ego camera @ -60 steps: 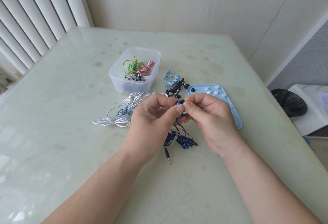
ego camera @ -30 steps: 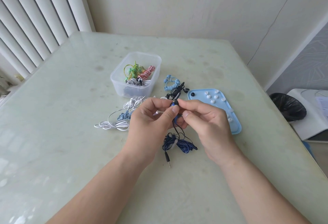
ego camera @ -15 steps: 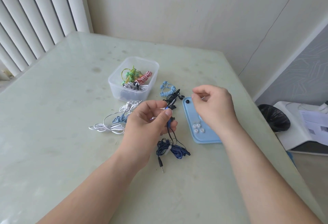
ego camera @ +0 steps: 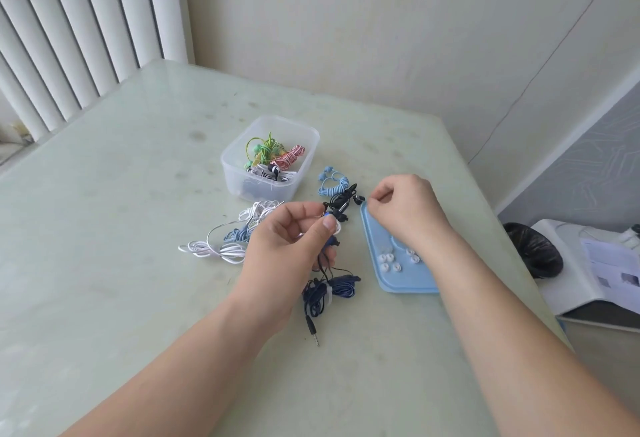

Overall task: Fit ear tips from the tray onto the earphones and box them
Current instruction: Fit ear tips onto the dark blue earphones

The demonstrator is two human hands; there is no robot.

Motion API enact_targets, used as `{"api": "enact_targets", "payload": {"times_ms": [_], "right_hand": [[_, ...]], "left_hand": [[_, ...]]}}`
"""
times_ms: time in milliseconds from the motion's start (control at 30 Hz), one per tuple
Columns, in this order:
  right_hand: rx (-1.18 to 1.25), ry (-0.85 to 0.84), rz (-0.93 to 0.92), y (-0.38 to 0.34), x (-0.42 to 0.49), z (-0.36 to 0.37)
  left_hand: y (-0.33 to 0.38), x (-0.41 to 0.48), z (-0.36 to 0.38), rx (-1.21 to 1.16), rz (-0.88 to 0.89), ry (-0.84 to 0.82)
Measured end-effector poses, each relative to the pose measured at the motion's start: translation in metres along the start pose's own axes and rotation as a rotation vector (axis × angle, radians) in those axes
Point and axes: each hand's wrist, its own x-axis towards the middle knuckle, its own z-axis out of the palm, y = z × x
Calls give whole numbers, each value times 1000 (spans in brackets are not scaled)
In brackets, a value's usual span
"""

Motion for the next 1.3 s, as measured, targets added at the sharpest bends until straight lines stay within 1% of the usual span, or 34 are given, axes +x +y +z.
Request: {"api": "enact_targets", "payload": {"times_ms": [67,133,167,300,400,533,767,933,1300], "right_hand": [[319,-12,33,-8,-23,-10],[645,-87,86,-15,-50,-15],[758,-113,103,-17,-61,-15],[1040,-157,156,-19,-92,-4],[1170,-186,166,-18,-103,3],[1225,-190,137,-18,-107,5],[1159,-130,71,-16,-108,10],[1151,-100,84,-13,-105,11],[1163,-87,124,-7,-103,8]], "left_hand": [[0,0,0,1,-2,6],[0,1,1,-13,-4,2],[0,1,1,-22,-2,2],[-2,-1,1,-59,-9,-12],[-3,-1,1,-63,-24,-17],[-2,-1,1,-56,-30,-33],[-3,-1,1,-58,-30,-63],[-1,-1,0,-40,-57,-112],[-1,-1,-2,3,-59,-125]]}}
